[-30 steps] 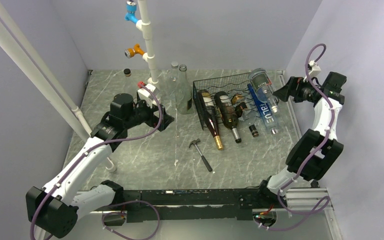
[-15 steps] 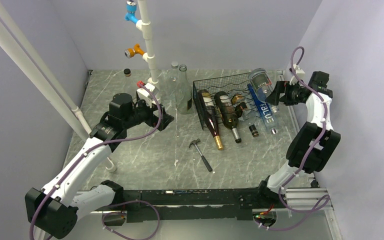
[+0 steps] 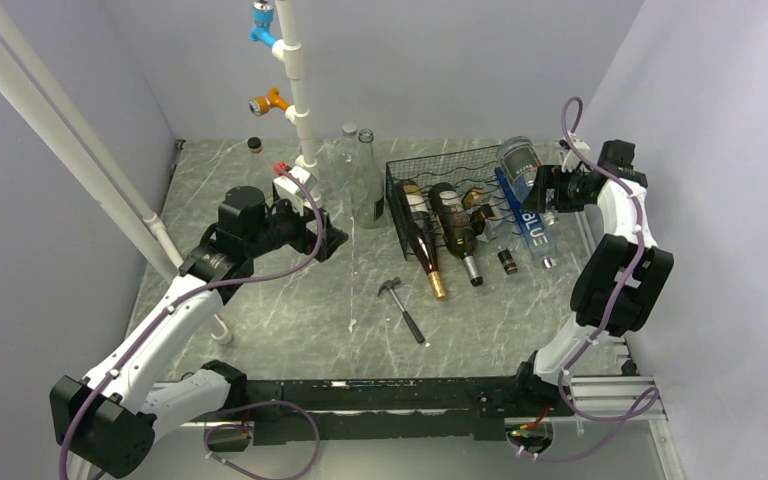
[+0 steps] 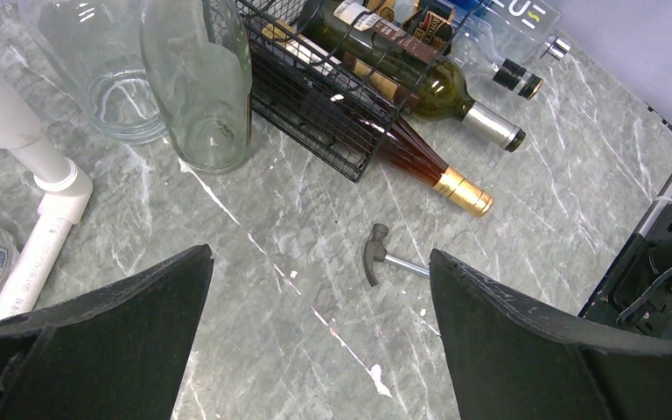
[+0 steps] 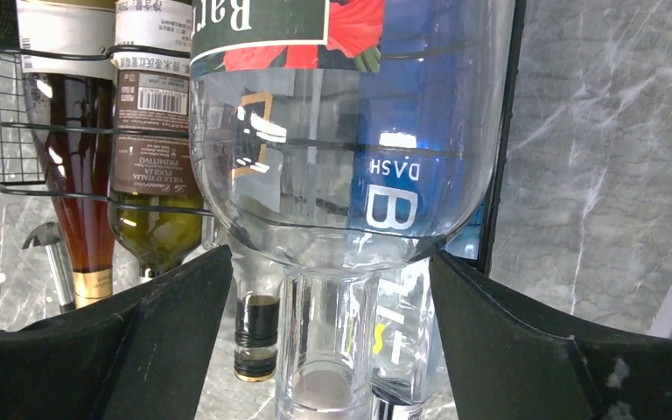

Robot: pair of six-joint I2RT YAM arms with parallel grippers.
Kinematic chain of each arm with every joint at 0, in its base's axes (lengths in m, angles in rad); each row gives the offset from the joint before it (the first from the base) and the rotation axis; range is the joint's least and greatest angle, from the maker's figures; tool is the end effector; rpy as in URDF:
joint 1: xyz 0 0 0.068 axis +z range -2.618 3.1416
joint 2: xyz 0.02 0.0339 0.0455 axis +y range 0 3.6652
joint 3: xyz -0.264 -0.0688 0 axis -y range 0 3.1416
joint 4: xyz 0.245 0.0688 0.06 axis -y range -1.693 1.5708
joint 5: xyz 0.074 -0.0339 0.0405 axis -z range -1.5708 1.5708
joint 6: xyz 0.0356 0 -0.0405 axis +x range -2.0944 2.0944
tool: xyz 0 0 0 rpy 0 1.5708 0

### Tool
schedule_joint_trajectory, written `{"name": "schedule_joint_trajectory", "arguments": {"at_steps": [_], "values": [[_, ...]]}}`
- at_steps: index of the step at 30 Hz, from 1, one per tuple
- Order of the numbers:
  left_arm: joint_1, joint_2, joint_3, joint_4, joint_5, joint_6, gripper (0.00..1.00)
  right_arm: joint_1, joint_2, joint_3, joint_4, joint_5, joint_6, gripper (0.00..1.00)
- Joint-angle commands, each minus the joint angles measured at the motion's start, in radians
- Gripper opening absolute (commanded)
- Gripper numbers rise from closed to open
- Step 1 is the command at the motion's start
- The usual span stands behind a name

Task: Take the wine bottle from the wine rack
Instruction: Pick up the wine bottle from the wine rack.

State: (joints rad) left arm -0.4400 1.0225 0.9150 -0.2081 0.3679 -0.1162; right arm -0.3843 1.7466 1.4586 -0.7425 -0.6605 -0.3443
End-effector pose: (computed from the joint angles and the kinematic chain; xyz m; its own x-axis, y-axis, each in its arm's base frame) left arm 0.2066 -0.1114 0.3389 -0.3609 0.0503 -0.9313 0.6694 0.7092 -0.2211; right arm 0.3518 -0.1187 0.2738 -0.7495 0.0156 -0.6618 -0.2651 0.9090 0.3216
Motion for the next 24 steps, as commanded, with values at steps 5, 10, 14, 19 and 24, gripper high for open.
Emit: {"name": "schedule_joint_trajectory", "arguments": {"at_steps": [5,10,14,19,24], "values": [[-0.003,-0.027,0.044,0.011,-0.004,0.015,0.99,0.025,0.023,0.035,0.012,0.086,0.037,0.79],[-0.003,-0.027,0.044,0.010,-0.004,0.015,0.99,0.044,0.026,0.027,0.022,0.122,0.048,0.77],[-0.003,-0.028,0.044,0.010,-0.005,0.016,0.99,0.055,0.032,0.022,0.025,0.135,0.056,0.75],[-0.003,-0.030,0.045,0.009,-0.006,0.018,0.99,0.058,0.032,0.008,0.032,0.159,0.059,0.72],[-0.003,-0.033,0.042,0.011,-0.006,0.018,0.99,0.060,0.025,-0.004,0.038,0.177,0.059,0.72]]}}
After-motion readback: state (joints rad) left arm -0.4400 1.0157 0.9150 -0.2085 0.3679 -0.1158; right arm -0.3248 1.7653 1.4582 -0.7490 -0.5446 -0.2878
